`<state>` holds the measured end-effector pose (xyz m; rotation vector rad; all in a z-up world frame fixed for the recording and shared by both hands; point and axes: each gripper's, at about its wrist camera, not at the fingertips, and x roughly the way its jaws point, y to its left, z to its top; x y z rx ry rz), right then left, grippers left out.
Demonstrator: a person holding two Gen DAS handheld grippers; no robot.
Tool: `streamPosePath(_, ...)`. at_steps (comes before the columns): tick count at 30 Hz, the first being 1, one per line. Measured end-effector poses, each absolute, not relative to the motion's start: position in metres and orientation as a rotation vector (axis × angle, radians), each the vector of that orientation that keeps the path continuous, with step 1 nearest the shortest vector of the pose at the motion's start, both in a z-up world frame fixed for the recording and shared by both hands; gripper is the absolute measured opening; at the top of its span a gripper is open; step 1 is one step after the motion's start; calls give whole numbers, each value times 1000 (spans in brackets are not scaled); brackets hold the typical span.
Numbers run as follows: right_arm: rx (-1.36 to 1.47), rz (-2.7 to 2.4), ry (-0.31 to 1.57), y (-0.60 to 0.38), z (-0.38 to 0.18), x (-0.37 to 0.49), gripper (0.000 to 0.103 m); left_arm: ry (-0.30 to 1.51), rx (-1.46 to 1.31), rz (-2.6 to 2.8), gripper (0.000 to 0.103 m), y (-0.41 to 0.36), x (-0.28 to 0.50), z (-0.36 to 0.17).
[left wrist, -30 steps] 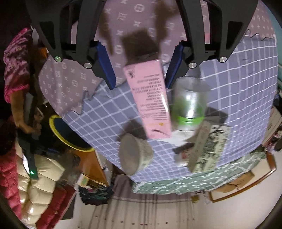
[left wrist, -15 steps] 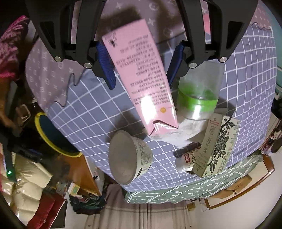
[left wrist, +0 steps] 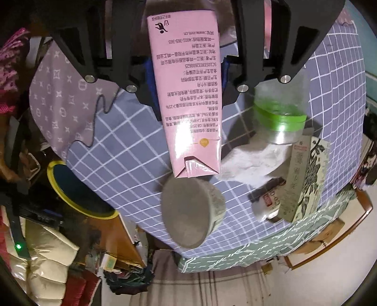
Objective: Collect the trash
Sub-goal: 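Carry the pink carton with the left gripper into the yellow bin and release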
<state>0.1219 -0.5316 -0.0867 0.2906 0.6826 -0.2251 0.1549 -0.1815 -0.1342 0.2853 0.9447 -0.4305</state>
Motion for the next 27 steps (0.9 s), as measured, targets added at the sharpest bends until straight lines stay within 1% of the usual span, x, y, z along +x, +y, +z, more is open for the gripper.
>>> streamPosePath(8,301,-228,656,-539,-81,108,45,883,311,-497,41,-204,147,-113)
streamPosePath(14,306,-261,641,-553,-80,89,45,847,332,-593,41,-242,153,-97)
streamPosePath(22,314,-328,633,-580,-85,66,45,805,350,-759,41,-328,181,-73)
streamPosePath(27,323,-348,638,-593,-90,57,45,796,385,-813,41,-389,197,-73)
